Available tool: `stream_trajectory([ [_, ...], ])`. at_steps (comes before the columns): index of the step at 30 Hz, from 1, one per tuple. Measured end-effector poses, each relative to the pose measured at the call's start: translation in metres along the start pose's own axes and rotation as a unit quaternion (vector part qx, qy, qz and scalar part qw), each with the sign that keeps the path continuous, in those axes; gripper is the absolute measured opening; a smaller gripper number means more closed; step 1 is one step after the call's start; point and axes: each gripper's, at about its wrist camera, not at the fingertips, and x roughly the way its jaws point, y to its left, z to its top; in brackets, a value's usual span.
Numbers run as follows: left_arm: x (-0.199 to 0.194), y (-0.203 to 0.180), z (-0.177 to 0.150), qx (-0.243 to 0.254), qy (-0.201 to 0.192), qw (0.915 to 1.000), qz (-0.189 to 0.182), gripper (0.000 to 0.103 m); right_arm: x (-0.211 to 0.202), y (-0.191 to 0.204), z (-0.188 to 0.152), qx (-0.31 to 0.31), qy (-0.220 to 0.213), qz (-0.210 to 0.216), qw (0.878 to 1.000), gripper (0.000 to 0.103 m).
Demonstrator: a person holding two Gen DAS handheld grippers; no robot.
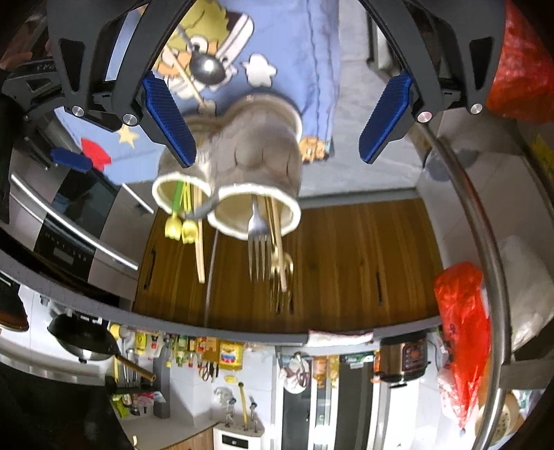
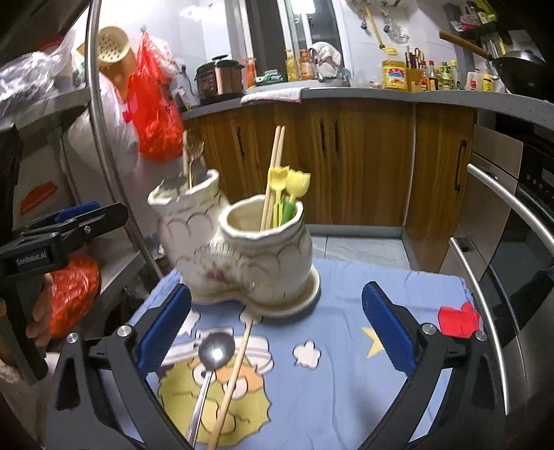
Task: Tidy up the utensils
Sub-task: 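Move both tools back down over the spoon and chopstick on the cloth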
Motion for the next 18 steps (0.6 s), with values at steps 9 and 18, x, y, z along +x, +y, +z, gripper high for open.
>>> stream_trajectory([
  [9,0.009,0.007,-0.044,-0.018,0.065,0.9977,0.000,0.096,0.014,0.016,-0.030,-0.030,0.063,-0.007,0.998,0.097],
  [18,0.033,0.012,-0.068,-0.046,0.122,0.9913,-0.023,0.096,0.048,0.030,-0.058,-0.042,0.188,-0.010,0.981,0.052],
])
